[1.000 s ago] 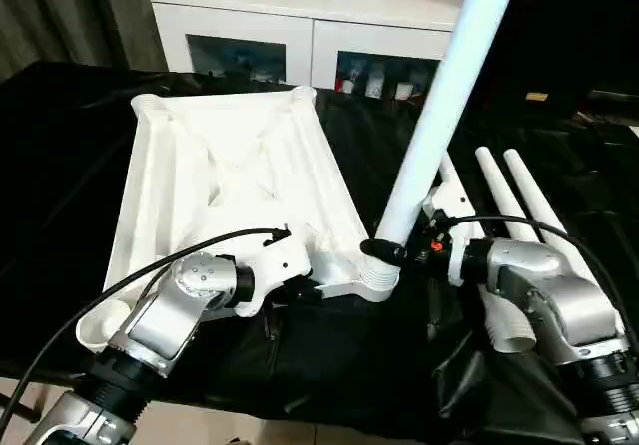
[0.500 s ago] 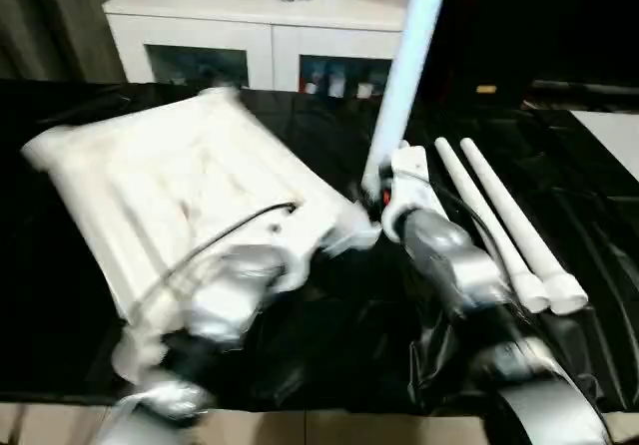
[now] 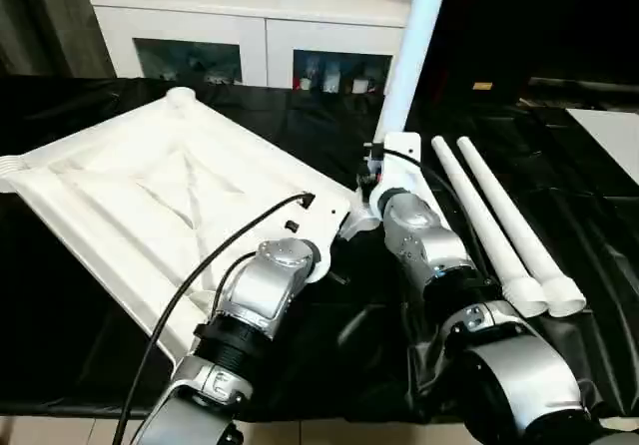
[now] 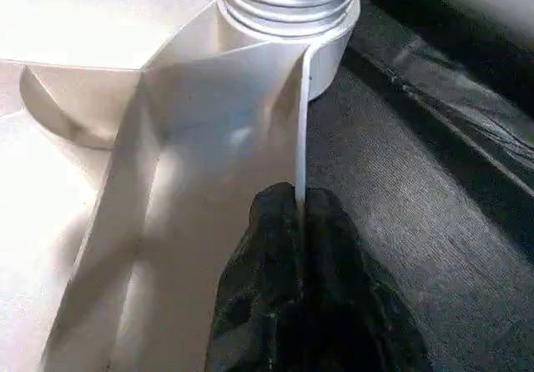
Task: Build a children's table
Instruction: Insert table leg to table base
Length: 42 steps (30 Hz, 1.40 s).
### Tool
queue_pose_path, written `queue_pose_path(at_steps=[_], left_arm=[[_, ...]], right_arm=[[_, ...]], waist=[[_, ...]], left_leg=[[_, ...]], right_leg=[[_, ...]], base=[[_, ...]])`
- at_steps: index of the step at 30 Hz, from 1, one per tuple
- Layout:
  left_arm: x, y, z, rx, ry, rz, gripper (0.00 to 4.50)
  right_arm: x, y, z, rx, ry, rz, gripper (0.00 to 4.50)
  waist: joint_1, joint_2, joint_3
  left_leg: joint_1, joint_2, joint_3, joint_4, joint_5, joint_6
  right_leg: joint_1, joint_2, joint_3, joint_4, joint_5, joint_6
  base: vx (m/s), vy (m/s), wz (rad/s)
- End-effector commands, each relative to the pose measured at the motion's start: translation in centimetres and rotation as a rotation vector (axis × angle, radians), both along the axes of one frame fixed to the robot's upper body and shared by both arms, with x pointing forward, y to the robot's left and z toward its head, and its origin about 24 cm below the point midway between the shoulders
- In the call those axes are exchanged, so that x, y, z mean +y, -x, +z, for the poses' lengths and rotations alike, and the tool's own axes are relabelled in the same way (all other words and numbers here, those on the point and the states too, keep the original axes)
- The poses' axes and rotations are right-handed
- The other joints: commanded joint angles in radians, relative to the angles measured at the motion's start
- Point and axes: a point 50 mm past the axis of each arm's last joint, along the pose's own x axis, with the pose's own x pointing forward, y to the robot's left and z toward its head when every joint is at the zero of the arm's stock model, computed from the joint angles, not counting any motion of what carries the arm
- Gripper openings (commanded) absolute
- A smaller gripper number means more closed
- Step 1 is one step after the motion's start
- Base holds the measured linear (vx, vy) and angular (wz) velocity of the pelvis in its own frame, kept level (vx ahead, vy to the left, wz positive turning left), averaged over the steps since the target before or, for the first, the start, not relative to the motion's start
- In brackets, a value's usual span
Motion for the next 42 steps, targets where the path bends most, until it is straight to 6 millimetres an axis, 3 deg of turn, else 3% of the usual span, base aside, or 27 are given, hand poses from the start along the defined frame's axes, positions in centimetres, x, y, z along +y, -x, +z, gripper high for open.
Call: queue_pose_path(at_steps=[1,3,7,8,9,10,14,16,20,22,23,25,32,36,42], left_arm=[[1.2,-0.5,0.6,-0.04,0.004,0.026,0.0],[1.5,-0.5,0.8,-0.055,-0.008,-0.001,0.0],[1.9,-0.4,1.0,-0.063,-0.016,-0.029,0.0],[2.5,-0.3,1.2,-0.069,-0.016,-0.055,0.0],[2.5,-0.3,1.2,-0.069,-0.016,-0.055,0.0],[2.6,-0.3,1.3,-0.072,-0.015,-0.068,0.0],[3.4,0.6,1.5,-0.084,-0.026,-0.216,0.0],[3.8,1.2,1.2,-0.055,-0.022,-0.279,0.0],[4.0,2.7,1.8,-0.073,0.019,-0.478,0.0],[4.1,3.9,2.7,-0.055,0.085,-0.613,0.0],[4.4,4.5,3.1,-0.074,0.063,-0.701,0.0],[4.6,4.6,3.1,-0.069,0.049,-0.715,0.0],[6.3,4.6,2.9,-0.058,-0.016,-0.729,0.0],[6.5,4.7,3.0,-0.053,-0.015,-0.738,0.0],[6.5,4.5,3.0,-0.06,-0.023,-0.748,0.0]], right_arm=[[-0.7,1.2,-3.3,0.132,0.015,-0.006,2.61],[-0.3,0.7,-2.0,0.068,-0.008,0.06,2.82],[-0.3,0.3,-0.5,0.011,-0.042,0.111,3.15],[-0.7,0.2,0.9,-0.055,-0.064,0.195,3.25],[-0.7,0.2,0.9,-0.055,-0.064,0.195,3.34],[-0.8,0.3,1.5,-0.084,-0.066,0.238,3.41],[-2.4,1.5,3.3,-0.156,-0.062,0.424,3.85],[-3.4,2.1,3.4,-0.152,-0.04,0.498,3.93],[-5.0,3.9,3.1,-0.129,0.017,0.695,4.2],[-6.4,5.3,2.9,-0.114,0.044,0.826,4.2],[-7.3,6.3,2.8,-0.077,0.047,0.9,4.2],[-7.6,6.7,2.7,-0.068,0.052,0.926,4.2],[-9.1,8.8,2.2,0.036,0.101,1.095,4.2],[-9.3,9.3,1.7,0.08,0.138,1.147,4.2],[-9.1,8.6,1.2,0.069,0.162,1.102,4.2]], waist=[[0.005,0.007,-0.042],[0.01,0.003,-0.052],[0.012,0.01,-0.049],[0.017,0.012,-0.053],[0.017,0.012,-0.053],[0.021,0.012,-0.054],[0.035,0.018,-0.053],[0.043,0.021,-0.05],[0.048,0.021,-0.044],[0.062,0.02,-0.043],[0.071,0.021,-0.045],[0.069,0.02,-0.042],[0.081,0.013,-0.041],[0.082,0.009,-0.042],[0.082,0.009,-0.043]], left_leg=[[0.003,0.06,-0.025,-0.091,-0.318,-0.006],[-0.006,0.061,-0.023,-0.084,-0.22,0.015],[-0.005,0.062,-0.014,-0.08,-0.176,0.053],[-0.004,0.063,-0.012,-0.073,-0.131,0.066],[-0.004,0.063,-0.012,-0.073,-0.131,0.066],[-0.005,0.065,-0.01,-0.07,-0.072,0.086],[-0.004,0.065,-0.007,-0.065,-0.024,0.13],[0.004,0.067,-0.004,-0.067,-0.057,0.123],[0.007,0.072,0.0,-0.074,-0.137,0.075],[0.01,0.075,0.003,-0.076,-0.15,0.055],[0.017,0.074,0.004,-0.074,-0.153,0.06],[0.013,0.074,0.005,-0.075,-0.153,0.065],[0.011,0.071,0.005,-0.075,-0.191,0.036],[0.007,0.071,0.004,-0.07,-0.18,0.041],[0.006,0.07,0.003,-0.068,-0.165,0.043]], right_leg=[[0.02,-0.057,0.036,-0.066,-0.263,-0.17],[0.03,-0.056,0.034,-0.05,-0.137,-0.198],[0.028,-0.055,0.033,-0.047,-0.085,-0.239],[0.031,-0.055,0.033,-0.04,-0.038,-0.256],[0.031,-0.055,0.033,-0.04,-0.038,-0.256],[0.034,-0.055,0.032,-0.032,0.028,-0.267],[0.036,-0.049,0.031,-0.026,0.094,-0.283],[0.032,-0.049,0.031,-0.032,0.045,-0.286],[0.026,-0.049,0.034,-0.039,-0.052,-0.279],[0.025,-0.05,0.035,-0.038,-0.072,-0.263],[0.023,-0.046,0.034,-0.038,-0.07,-0.26],[0.022,-0.046,0.036,-0.035,-0.067,-0.261],[0.022,-0.053,0.042,-0.043,-0.159,-0.233],[0.021,-0.053,0.043,-0.041,-0.169,-0.231],[0.02,-0.051,0.041,-0.036,-0.156,-0.241]], base=[[0.0,0.0,0.0],[0.0,0.0,0.0],[0.0,0.0,0.0],[0.0,0.0,0.0],[0.0,0.0,0.0],[0.0,0.0,0.0],[0.0,0.0,0.0],[0.0,0.0,0.0],[0.0,0.0,0.0],[0.0,0.0,0.0],[0.0,0.0,0.0],[0.0,0.0,0.0],[0.0,0.0,0.0],[0.0,0.0,0.0],[0.0,0.0,0.0]])
